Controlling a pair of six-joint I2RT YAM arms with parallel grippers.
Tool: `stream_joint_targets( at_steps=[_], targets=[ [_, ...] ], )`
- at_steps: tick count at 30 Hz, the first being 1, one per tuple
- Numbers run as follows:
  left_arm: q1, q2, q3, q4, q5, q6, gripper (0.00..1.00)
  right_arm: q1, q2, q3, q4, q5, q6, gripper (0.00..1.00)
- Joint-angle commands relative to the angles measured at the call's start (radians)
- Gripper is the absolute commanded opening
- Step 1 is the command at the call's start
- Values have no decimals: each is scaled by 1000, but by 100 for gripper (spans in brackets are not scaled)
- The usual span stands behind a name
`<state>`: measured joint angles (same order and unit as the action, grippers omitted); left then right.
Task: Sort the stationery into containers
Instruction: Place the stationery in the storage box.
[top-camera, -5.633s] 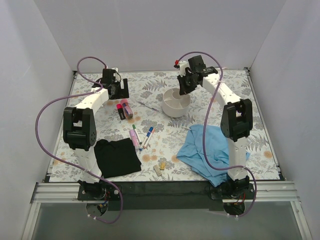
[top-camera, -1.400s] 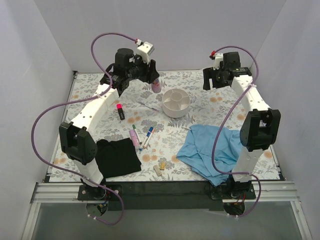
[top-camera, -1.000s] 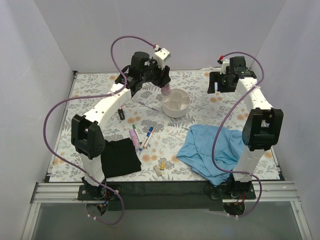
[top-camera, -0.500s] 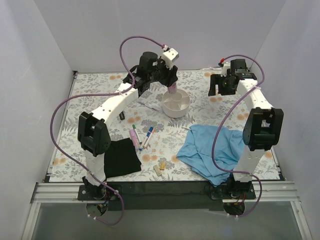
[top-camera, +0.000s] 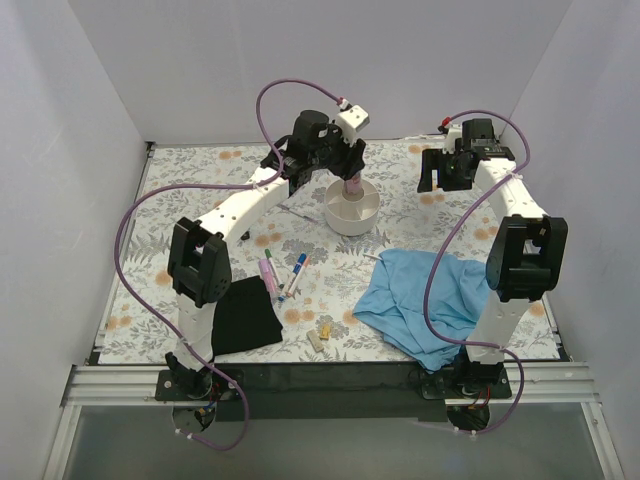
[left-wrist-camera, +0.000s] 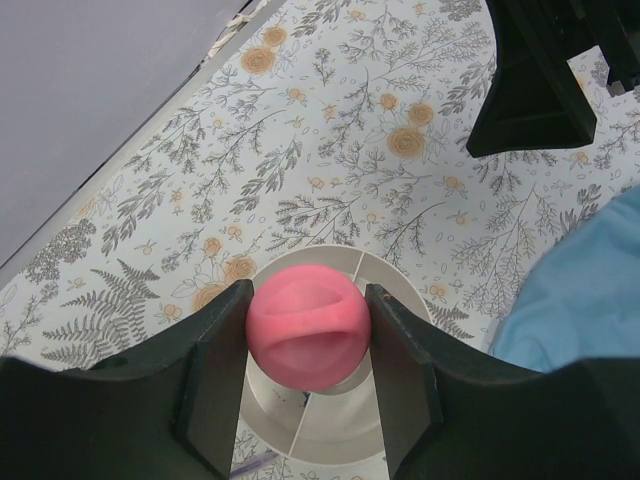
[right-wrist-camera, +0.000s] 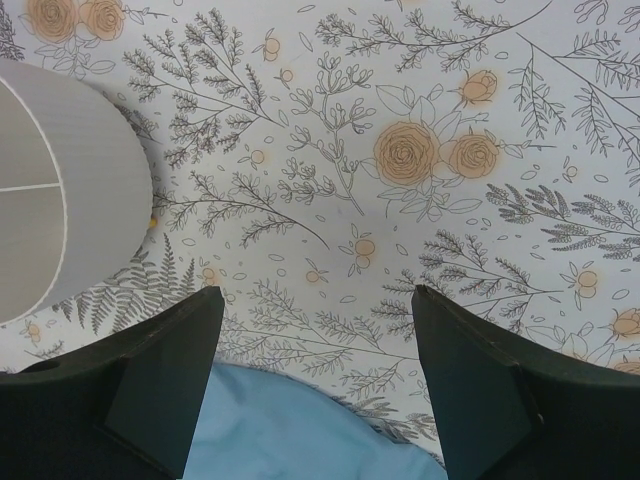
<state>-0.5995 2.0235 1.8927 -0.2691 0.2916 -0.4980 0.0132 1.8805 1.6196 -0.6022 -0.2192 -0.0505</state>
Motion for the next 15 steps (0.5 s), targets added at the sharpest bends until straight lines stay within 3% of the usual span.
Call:
stream_joint_targets(
  at_steps=[1, 15],
  targets=[
    [-3, -29, 31, 28, 4, -4, 0, -28, -23, -10, 21, -16, 5, 85],
    [-17, -54, -1, 30, 0, -17, 0, -33, -14, -10, 21, -20, 3, 85]
  ],
)
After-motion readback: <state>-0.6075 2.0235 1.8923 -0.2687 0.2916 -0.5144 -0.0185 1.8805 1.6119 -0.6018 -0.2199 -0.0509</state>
